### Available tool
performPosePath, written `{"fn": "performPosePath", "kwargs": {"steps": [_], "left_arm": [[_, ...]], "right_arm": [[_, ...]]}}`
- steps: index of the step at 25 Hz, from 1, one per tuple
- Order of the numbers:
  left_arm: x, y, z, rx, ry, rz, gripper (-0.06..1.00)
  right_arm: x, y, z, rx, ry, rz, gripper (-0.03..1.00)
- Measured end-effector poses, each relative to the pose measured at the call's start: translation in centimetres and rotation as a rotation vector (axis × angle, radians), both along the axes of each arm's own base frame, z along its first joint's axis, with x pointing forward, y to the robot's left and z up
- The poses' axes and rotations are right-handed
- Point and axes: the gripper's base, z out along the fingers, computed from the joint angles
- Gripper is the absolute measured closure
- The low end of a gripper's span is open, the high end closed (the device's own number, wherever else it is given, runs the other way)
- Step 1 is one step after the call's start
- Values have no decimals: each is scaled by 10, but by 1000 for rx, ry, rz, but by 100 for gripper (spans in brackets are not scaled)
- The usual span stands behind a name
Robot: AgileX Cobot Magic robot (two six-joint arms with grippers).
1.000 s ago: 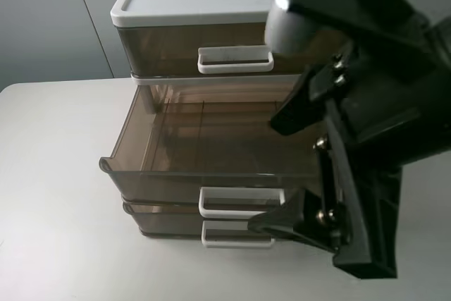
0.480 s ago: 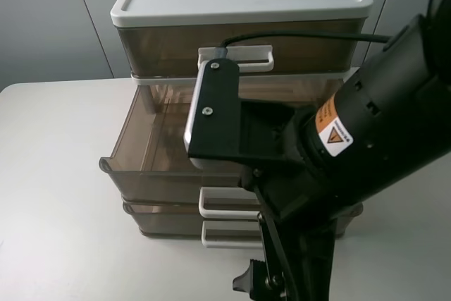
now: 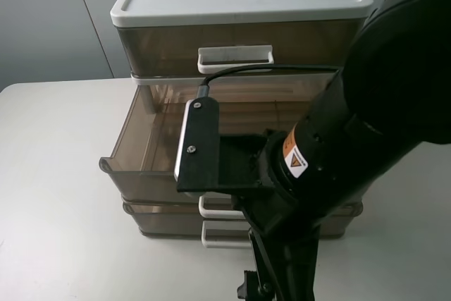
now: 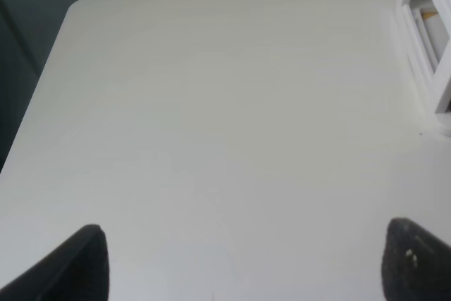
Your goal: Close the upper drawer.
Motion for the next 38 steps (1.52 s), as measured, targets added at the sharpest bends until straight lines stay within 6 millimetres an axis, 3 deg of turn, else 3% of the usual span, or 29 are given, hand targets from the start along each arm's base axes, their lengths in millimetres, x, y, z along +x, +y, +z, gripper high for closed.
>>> {"fn": "performPosePath", "kwargs": {"steps": [12,38], "left_arm": [[0,0,0,2,0,-1,20],[0,0,0,3,0,-2,20]], "right_arm": [[6,3,-11,-50,-57,44,28],[31,11,-12,2,-299,128,29]]}}
